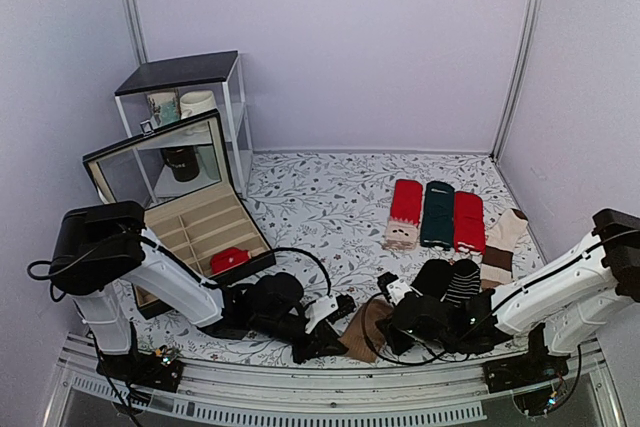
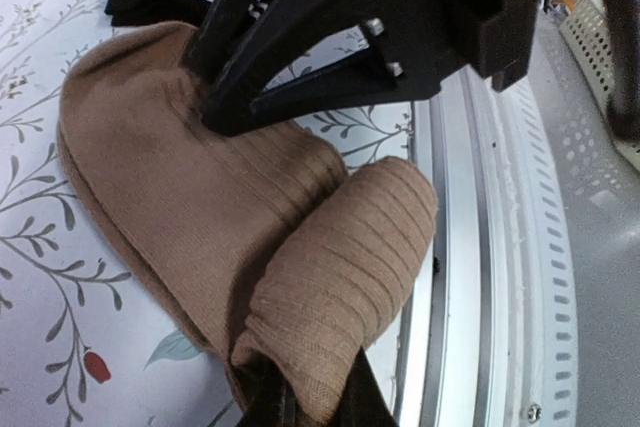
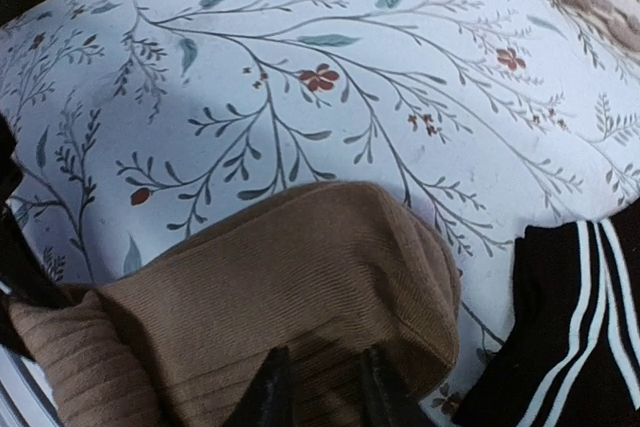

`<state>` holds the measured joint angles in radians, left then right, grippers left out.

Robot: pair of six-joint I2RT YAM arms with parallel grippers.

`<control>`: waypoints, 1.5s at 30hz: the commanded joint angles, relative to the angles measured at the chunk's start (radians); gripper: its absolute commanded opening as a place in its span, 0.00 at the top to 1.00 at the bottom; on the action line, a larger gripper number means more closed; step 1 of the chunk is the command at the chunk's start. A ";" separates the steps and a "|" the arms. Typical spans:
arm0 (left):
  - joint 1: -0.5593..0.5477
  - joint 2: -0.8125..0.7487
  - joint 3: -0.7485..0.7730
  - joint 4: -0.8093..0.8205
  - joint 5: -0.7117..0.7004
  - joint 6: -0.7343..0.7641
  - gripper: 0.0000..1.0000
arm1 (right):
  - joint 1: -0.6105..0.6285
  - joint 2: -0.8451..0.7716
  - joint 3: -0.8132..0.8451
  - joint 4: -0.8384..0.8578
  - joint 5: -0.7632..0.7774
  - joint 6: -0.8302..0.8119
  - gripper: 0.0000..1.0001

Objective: Roll the socks
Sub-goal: Roll a pair of socks at the corner of the board.

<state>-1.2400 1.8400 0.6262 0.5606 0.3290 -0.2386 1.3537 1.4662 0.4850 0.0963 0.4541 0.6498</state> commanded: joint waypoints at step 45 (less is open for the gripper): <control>-0.018 -0.066 -0.189 -0.340 -0.339 -0.284 1.00 | -0.203 -0.228 -0.198 0.555 -0.741 -0.535 0.41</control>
<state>-1.2667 1.6913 0.5018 0.5030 -0.0048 -0.5137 1.1488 1.2747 0.3546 0.5442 -0.1066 0.1928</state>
